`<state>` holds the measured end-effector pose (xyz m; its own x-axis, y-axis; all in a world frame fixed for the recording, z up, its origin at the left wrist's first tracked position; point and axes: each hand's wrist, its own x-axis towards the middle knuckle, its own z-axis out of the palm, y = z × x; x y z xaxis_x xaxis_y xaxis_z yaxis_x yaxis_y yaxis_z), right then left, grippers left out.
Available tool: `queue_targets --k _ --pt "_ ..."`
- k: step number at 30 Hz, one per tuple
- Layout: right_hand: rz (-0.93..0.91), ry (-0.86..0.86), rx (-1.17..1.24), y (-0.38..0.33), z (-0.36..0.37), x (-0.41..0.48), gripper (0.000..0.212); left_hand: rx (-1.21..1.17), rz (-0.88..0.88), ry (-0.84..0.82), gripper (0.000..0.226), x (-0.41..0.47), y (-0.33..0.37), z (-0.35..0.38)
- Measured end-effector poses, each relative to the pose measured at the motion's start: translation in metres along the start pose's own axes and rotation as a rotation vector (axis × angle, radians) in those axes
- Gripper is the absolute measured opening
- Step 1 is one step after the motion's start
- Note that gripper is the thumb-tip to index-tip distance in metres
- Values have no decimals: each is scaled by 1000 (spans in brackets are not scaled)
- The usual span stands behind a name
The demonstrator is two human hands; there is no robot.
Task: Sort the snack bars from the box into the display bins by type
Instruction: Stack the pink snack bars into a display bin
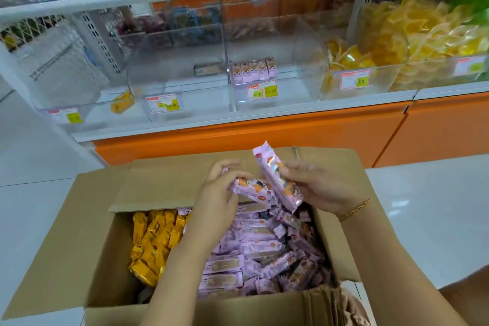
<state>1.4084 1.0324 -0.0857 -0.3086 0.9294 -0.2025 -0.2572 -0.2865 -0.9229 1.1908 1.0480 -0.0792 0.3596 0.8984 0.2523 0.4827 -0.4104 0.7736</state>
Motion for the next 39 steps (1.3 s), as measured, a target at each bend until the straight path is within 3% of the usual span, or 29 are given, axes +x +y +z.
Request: queue_targets --k 4,7,10,12,16,19,22,25,27,29,33,36,39 --pt "15 50 17 -8 16 0 42 -124 -46 194 72 9 13 11" --pt "-39 152 24 -11 27 7 40 -510 -279 235 67 20 20 21" --pt "-103 245 3 -19 31 10 27 -937 -588 227 43 33 24 21" --pt "-116 265 -50 -25 29 12 26 -1096 -621 137 28 41 29 17" --pt "-192 322 -126 -45 19 13 27 -1055 -522 -127 46 55 31 5" --pt "-323 394 -325 -81 -1 20 20 -852 -597 -321 49 71 26 -6" --pt "-235 191 -559 -115 -16 42 18 -765 -663 -428 44 90 32 -14" --pt "-112 -9 -786 -126 -19 63 18 -922 -751 -423 34 108 38 -17" --pt "-93 -28 -871 -130 -21 70 16 -992 -807 -419 25 116 40 -21" --pt "-121 -21 -999 -138 -24 70 20 -1073 -836 -423 31 124 36 -24" --pt "-141 -40 -1438 -152 -16 61 66 -1218 -838 -404 42 143 26 -26" --pt "-217 21 -1759 -154 -12 69 81 -1267 -815 -377 40 161 26 -25" --pt "-320 166 -1777 -162 -19 83 75 -1319 -753 -414 47 185 31 -32"
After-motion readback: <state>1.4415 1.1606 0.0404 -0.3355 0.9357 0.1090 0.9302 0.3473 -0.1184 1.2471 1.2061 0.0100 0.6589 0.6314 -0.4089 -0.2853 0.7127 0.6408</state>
